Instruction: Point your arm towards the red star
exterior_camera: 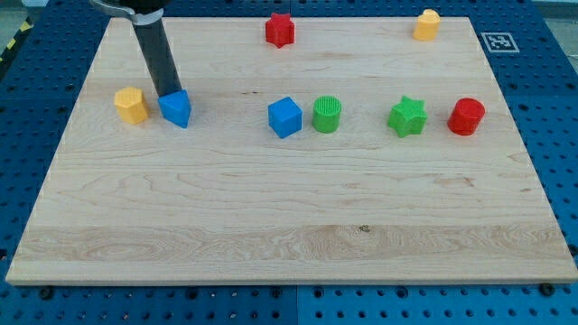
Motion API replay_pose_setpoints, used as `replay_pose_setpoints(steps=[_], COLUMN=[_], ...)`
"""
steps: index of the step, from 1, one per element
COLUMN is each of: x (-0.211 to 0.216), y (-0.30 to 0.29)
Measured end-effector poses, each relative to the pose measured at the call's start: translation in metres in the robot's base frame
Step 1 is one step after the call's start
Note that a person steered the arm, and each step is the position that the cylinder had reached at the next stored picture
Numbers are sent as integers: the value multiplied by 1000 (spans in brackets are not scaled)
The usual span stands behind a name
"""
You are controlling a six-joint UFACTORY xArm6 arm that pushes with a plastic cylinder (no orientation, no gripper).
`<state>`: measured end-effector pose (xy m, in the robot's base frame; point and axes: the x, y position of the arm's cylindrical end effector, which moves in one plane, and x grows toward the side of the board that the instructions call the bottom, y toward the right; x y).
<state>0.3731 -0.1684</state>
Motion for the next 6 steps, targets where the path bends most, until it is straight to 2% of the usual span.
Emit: replay_pose_setpoints(steps=[1, 2, 4, 5, 6], x=[-5, -37, -152, -181, -180], y=[0, 0, 14, 53, 128])
